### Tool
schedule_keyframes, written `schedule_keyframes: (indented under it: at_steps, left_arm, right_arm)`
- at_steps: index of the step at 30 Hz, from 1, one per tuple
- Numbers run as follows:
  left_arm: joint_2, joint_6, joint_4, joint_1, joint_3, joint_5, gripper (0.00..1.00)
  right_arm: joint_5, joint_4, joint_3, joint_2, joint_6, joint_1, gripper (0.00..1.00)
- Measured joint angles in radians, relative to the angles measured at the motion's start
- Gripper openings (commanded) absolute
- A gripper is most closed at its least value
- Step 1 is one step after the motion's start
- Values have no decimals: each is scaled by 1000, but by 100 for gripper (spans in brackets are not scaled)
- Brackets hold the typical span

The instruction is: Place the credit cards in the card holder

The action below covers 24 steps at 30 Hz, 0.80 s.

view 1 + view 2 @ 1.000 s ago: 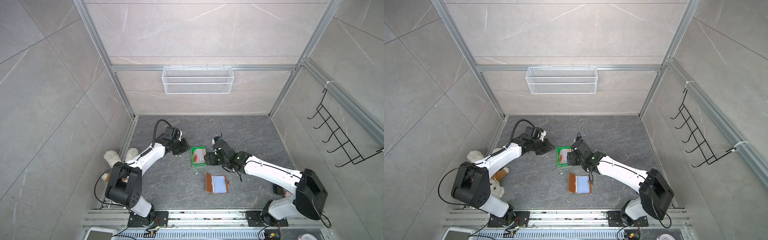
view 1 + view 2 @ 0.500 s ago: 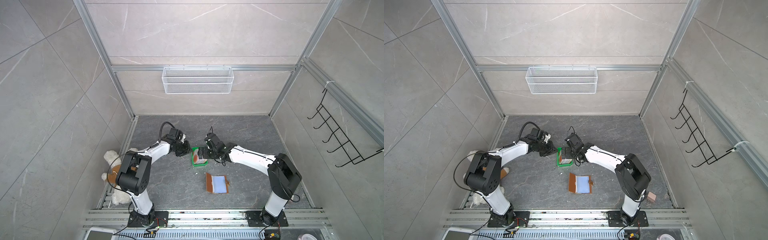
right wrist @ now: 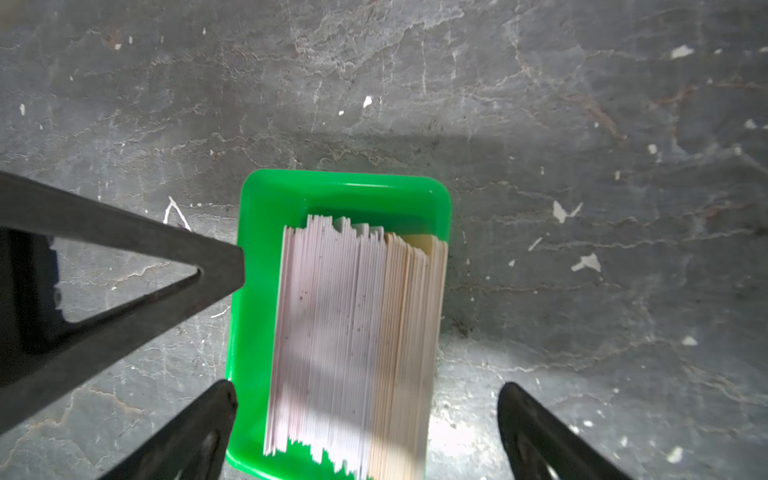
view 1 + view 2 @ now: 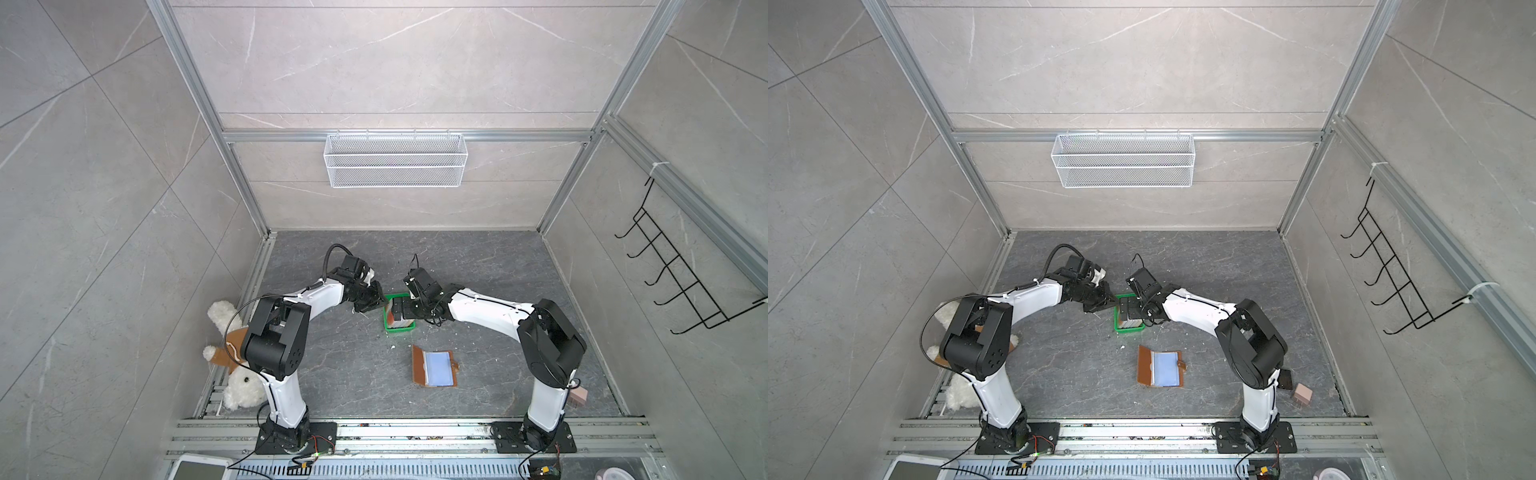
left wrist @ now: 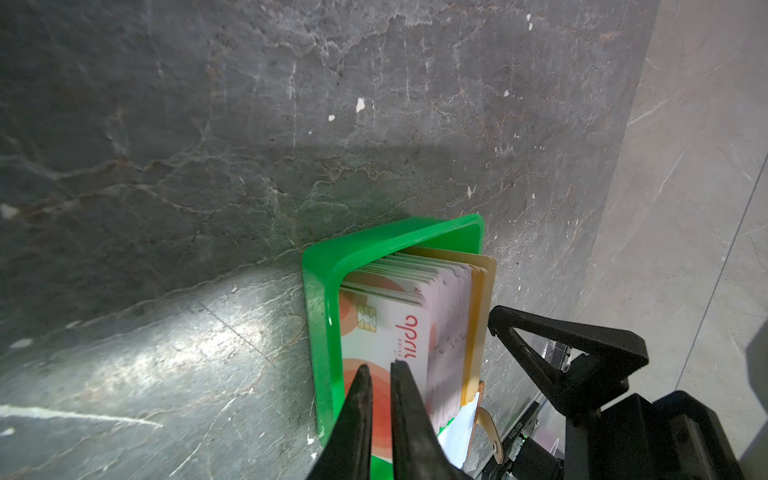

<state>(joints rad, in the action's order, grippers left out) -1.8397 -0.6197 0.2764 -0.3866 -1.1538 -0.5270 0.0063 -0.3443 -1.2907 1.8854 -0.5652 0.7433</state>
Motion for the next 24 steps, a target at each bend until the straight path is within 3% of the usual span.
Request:
schedule_keyframes:
  at_steps: [24]
  left_arm:
    - [-52, 8, 40, -13, -39, 0, 12]
  right_arm:
    - [7, -27, 16, 17, 5, -2, 99]
